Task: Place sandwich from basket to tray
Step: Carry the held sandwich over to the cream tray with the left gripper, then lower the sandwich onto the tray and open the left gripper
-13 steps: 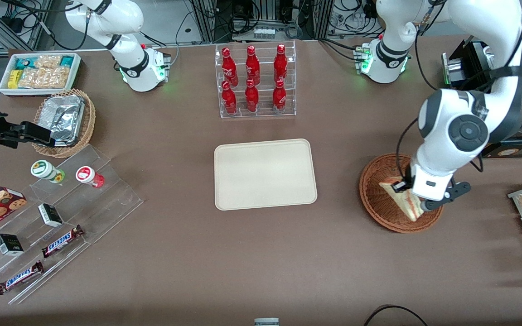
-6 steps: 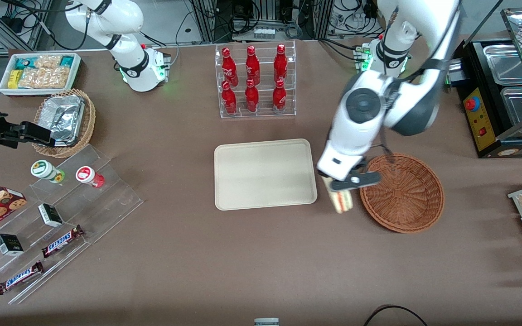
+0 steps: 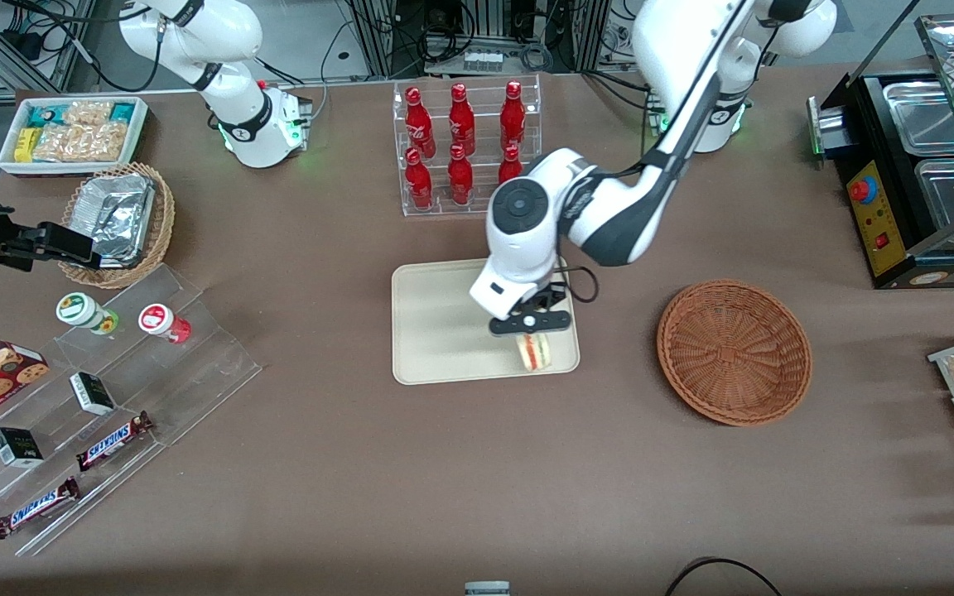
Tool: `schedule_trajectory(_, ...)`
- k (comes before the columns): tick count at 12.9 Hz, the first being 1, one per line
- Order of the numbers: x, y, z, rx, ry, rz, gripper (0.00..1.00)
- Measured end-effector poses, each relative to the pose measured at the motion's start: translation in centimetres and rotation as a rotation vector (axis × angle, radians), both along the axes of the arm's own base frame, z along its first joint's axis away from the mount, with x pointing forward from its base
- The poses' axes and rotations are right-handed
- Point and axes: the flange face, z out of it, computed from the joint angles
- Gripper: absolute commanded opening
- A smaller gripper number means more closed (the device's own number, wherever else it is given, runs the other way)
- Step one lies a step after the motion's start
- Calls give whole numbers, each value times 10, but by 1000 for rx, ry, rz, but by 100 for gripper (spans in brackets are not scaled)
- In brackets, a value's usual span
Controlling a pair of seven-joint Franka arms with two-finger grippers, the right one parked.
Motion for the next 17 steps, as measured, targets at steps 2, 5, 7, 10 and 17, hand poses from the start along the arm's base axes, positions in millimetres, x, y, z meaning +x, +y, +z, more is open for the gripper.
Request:
schedule_trajectory(2, -9, -18, -8, -23, -9, -22, 0)
schedule_trajectory(5, -24, -36, -14, -32, -13, -55, 0)
schedule_trajectory(7, -33, -48, -24, -43, -20, -71, 0)
schedule_trajectory(10, -43, -57, -46, -32, -6, -88, 0)
schedule_trajectory(17, -63, -70, -75, -3, 24, -120, 94)
